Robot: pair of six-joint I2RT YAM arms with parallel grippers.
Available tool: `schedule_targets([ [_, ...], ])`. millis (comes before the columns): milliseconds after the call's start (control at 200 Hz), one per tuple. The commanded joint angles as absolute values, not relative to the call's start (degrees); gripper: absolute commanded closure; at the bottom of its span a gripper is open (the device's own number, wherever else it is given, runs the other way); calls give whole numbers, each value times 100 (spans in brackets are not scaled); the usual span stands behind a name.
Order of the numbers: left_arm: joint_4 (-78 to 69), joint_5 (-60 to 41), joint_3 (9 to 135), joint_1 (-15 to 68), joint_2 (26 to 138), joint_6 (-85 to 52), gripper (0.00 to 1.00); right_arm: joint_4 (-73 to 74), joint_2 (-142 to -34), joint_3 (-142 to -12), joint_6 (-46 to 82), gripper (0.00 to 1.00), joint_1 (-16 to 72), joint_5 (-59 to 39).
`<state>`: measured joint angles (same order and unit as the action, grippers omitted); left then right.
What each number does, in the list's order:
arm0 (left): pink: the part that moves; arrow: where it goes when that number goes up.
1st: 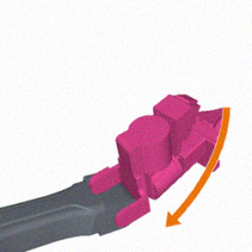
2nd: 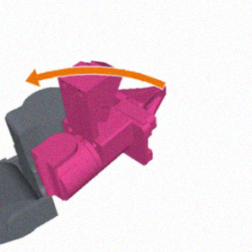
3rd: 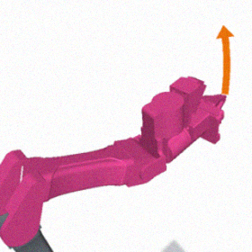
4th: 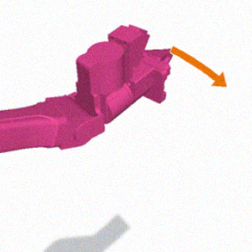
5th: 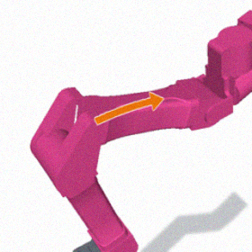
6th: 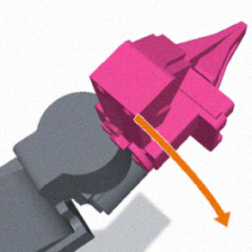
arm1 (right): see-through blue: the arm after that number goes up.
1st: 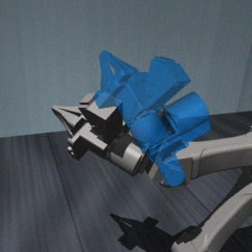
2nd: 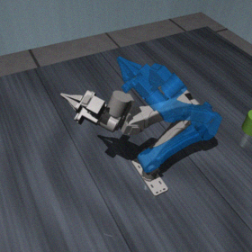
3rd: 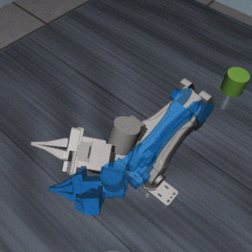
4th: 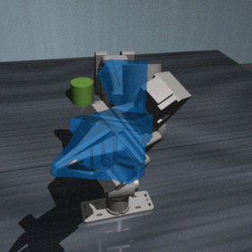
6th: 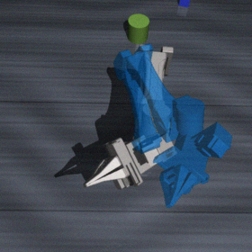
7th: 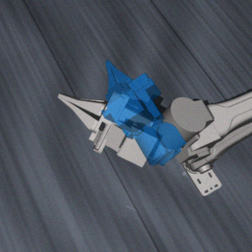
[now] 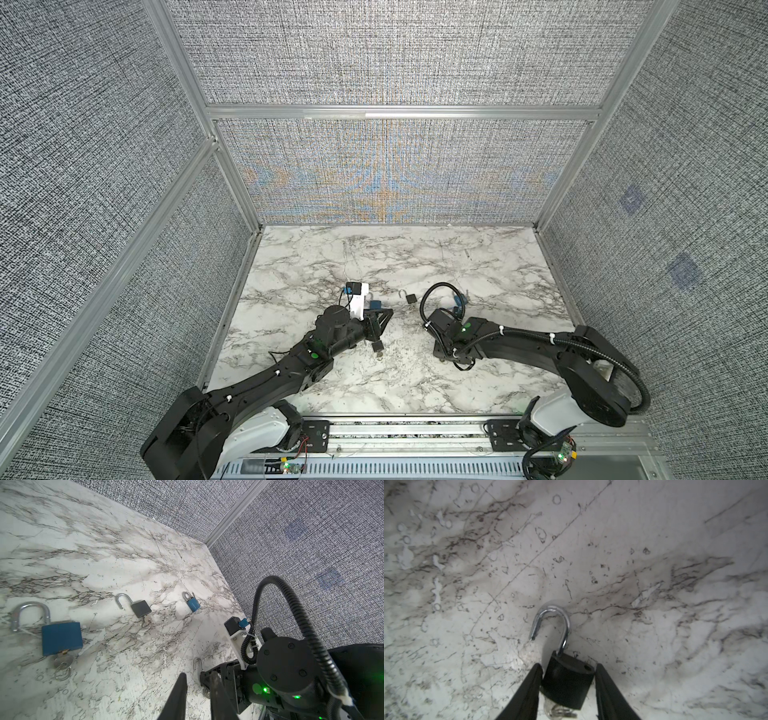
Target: Lock with the key
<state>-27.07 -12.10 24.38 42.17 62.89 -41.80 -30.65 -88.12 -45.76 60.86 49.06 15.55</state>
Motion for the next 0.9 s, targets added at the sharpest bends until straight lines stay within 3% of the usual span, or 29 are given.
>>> schedule_targets([
  [0, -2887, -1244, 2478, 4213, 6327, -4123, 76, -3276, -8782, -4541, 6188, 62, 4913, 1638],
  [200, -2926, -1250, 2470, 4211, 6344, -4178, 76, -3198, -8610, -4385, 6034, 64, 4913, 1529],
  [680, -2848, -1292, 2505, 4216, 6349, -4280, 76, -3182, -8853, -4467, 5914, 59, 4913, 1520],
  [895, -2791, -1268, 2529, 4219, 6357, -4148, 76, -3172, -8835, -4442, 5700, 65, 4913, 1501],
])
